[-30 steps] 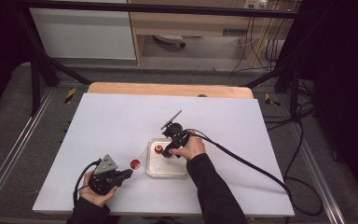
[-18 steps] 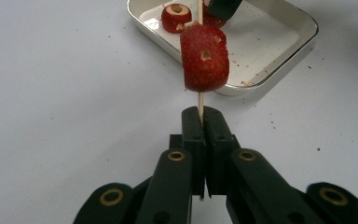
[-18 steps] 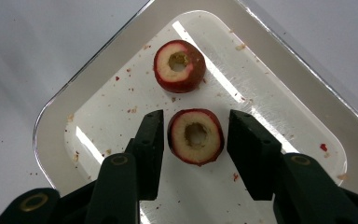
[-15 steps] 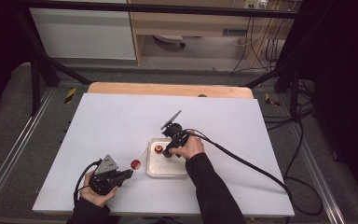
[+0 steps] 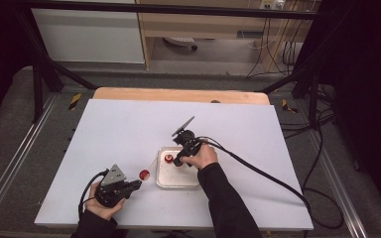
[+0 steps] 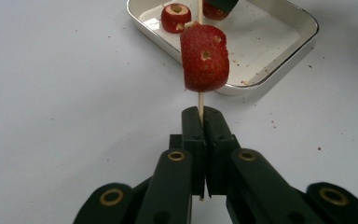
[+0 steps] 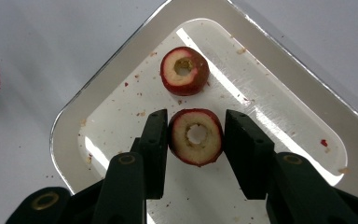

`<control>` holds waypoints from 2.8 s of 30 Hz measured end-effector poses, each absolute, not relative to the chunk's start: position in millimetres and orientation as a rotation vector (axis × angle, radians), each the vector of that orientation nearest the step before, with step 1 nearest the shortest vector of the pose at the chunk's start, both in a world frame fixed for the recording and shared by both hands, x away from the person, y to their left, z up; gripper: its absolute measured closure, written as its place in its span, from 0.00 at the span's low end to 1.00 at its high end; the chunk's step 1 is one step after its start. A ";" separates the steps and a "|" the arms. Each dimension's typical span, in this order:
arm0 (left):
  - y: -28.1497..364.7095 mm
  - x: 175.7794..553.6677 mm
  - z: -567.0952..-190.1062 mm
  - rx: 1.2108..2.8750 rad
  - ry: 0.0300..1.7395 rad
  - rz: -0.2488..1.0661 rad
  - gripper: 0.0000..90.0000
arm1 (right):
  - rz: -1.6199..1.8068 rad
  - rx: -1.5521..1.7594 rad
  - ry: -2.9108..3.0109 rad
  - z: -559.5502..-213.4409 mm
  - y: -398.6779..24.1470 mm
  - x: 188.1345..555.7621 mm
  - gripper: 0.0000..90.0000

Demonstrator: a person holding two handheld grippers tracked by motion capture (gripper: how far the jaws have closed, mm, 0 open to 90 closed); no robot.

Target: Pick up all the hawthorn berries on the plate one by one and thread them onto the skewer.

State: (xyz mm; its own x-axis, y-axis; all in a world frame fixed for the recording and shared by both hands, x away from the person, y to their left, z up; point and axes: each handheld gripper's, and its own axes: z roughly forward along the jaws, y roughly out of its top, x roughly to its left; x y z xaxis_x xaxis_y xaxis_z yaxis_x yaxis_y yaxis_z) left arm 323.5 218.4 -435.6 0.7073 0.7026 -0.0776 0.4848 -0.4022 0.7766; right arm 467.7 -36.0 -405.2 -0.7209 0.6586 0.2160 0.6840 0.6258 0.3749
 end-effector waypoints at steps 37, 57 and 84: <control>198.3 312.4 -435.4 2.002 0.954 0.353 0.98 | -1.714 -1.413 -2.064 -402.1 -99.2 413.3 0.68; 164.9 310.9 -431.0 1.911 1.001 0.334 0.98 | -2.027 -1.500 -1.804 -405.8 -98.2 406.7 0.68; 136.8 318.2 -430.4 1.858 1.052 0.322 0.98 | -2.182 -1.518 -1.636 -408.0 -95.0 407.8 0.68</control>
